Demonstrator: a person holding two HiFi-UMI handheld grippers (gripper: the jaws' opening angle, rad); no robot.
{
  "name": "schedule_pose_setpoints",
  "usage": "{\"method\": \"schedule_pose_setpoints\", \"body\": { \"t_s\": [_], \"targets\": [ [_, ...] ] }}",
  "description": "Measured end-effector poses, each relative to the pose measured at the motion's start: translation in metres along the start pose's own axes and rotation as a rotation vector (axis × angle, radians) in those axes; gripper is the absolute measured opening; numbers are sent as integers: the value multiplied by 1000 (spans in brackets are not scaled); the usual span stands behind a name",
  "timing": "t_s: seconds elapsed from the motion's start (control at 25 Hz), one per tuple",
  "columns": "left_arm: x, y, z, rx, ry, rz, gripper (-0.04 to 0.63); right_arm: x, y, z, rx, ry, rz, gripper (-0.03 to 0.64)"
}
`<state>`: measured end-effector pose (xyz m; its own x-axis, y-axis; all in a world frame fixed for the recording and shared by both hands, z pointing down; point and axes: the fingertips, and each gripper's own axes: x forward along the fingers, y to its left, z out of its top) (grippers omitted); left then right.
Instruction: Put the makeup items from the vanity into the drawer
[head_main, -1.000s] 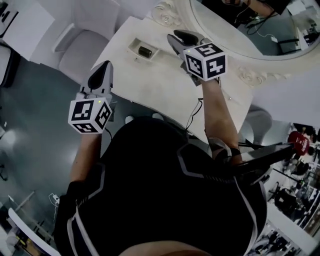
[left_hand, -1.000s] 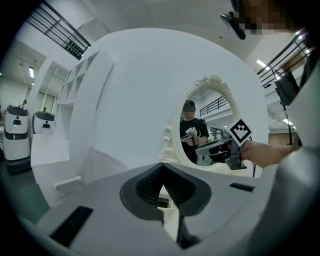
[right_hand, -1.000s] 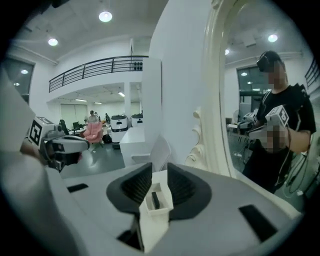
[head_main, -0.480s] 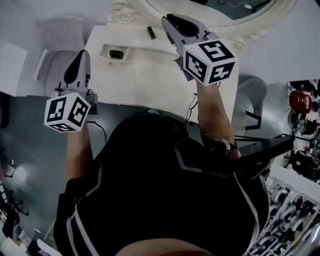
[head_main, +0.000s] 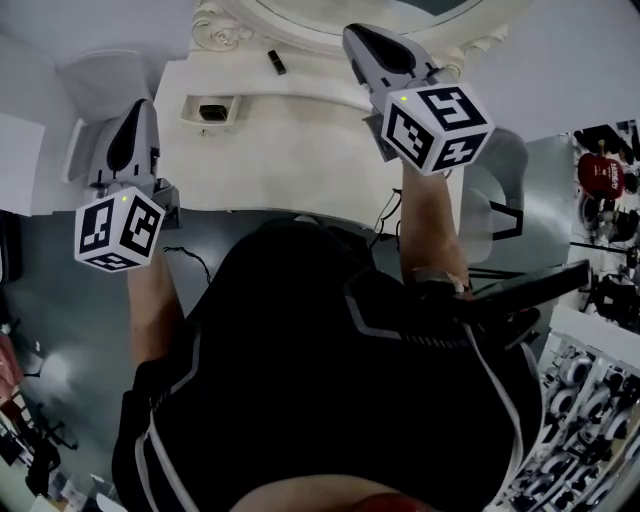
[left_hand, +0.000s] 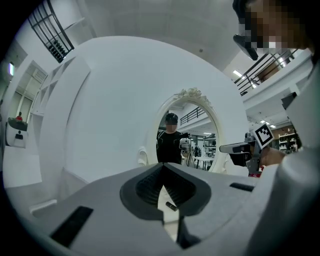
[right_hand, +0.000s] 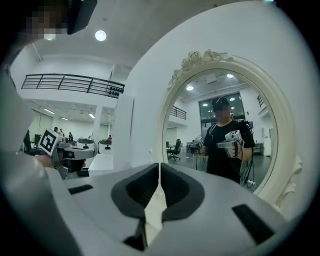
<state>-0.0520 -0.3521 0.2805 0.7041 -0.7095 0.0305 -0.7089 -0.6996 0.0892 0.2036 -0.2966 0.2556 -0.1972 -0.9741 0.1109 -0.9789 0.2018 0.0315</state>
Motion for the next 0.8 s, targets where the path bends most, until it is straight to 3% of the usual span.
{"method": "schedule_pose_setpoints", "body": {
  "t_s": [0.8],
  "targets": [
    [-2, -4, 0, 15, -1, 23, 3, -19, -24, -5, -5, -7, -98, 5]
  ]
}}
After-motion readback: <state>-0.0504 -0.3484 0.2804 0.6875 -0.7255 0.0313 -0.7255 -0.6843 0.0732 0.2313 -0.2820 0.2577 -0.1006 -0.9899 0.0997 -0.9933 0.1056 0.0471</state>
